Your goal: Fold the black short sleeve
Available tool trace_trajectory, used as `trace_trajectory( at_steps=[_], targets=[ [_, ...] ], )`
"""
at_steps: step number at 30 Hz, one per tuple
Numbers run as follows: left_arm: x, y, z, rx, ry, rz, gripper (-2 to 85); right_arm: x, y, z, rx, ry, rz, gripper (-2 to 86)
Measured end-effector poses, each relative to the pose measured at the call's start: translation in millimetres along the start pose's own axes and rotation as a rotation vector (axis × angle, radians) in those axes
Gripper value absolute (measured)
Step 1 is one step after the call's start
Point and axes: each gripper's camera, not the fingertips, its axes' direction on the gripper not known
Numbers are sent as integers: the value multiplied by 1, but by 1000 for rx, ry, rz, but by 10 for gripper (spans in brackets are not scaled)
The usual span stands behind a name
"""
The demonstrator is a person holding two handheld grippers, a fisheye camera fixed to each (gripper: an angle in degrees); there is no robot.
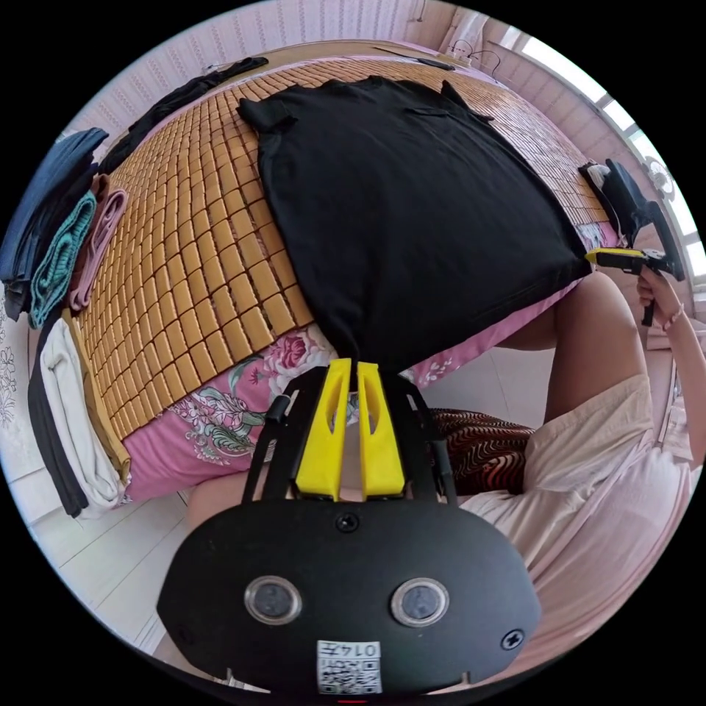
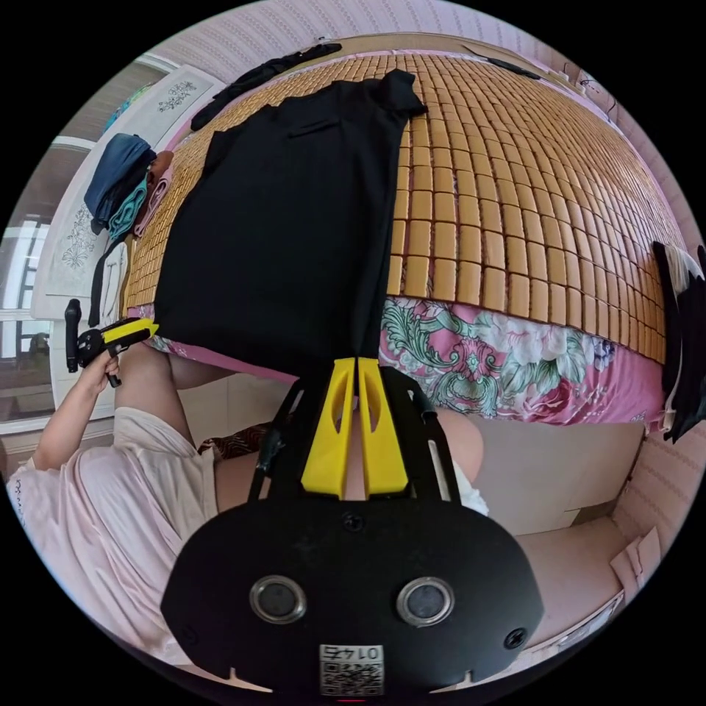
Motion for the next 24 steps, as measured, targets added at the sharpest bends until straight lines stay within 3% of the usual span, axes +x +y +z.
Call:
trace_trajectory(
  at_steps=[7,14,24],
  targets=[
    [25,-2,12,-35,-30,60,-5,22,4,-29,-21,1,-21,-1],
    [45,-1,30,-56,-106,26,43,26,15,-26,-17,83,20,6],
    [96,8,-16,110,-215,129,55,33,72,-68,116,109,4,49]
  ],
)
